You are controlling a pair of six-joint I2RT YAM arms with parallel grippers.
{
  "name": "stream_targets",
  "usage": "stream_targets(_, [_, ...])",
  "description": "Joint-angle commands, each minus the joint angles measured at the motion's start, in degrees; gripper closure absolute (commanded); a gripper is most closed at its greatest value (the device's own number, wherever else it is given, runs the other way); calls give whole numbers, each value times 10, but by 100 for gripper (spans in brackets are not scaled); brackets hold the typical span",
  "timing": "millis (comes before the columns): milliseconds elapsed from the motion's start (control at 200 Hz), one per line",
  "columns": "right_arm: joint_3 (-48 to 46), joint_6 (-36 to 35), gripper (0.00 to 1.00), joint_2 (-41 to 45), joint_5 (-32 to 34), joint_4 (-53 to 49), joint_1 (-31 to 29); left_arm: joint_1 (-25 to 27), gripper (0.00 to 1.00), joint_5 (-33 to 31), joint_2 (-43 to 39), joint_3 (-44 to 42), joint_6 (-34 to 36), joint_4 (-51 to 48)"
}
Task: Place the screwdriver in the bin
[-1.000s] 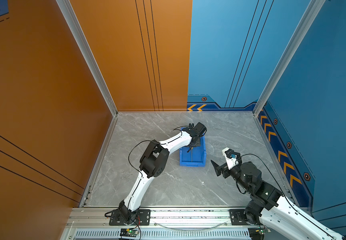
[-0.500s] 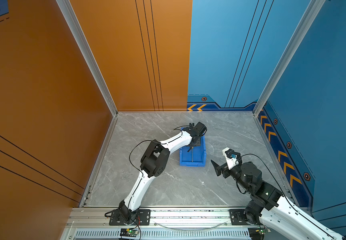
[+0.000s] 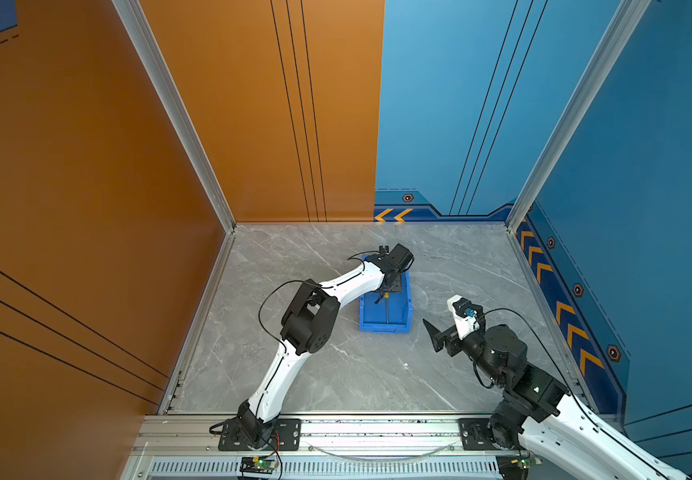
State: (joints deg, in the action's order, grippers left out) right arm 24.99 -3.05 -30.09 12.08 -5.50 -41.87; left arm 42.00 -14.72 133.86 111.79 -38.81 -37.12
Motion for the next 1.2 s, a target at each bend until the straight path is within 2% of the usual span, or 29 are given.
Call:
stream_targets(0, [9, -5, 0, 10, 5, 7, 0, -6, 61, 3, -24, -2, 8, -16])
stream_targets(115, [8, -4, 0, 16, 0, 11, 0, -5, 60, -3, -49, -9, 11, -17])
stream_targets(235, [6, -3, 0, 22, -4, 16, 0, 0, 54, -12, -76, -16, 12, -17])
stream_targets(426, [5, 1, 0, 36, 8, 16, -1, 13, 19, -22, -142, -55, 20, -17])
stream_targets(476, [4, 1, 0, 36, 19, 15, -2, 17, 15, -25, -168, -75, 27, -17])
stream_targets(496, [4, 1, 0, 36, 22, 15, -2, 19, 9, -26, -180, -83, 30, -16])
stream_targets(621, [7, 3, 0, 34, 36, 7, -2, 28, 0, -30, -258, -144, 53, -16])
stream_targets(746, [15, 9, 0, 35, 42, -15, -3, 41, 2, -49, -354, -228, 90, -2])
stream_targets(896, [15, 17, 0, 38, 59, -31, -3, 36, 2, -54, -496, -377, 117, 56])
stream_targets(1001, [15, 29, 0, 39, 79, -47, -2, 20, 2, -63, -602, -487, 145, 96])
stream_targets(1081, [16, 56, 0, 41, 119, -65, 0, -3, 2, -72, -680, -574, 160, 120])
stream_targets(1196, [8, 74, 0, 54, 182, -78, 5, -44, 2, -124, -794, -670, 167, 132])
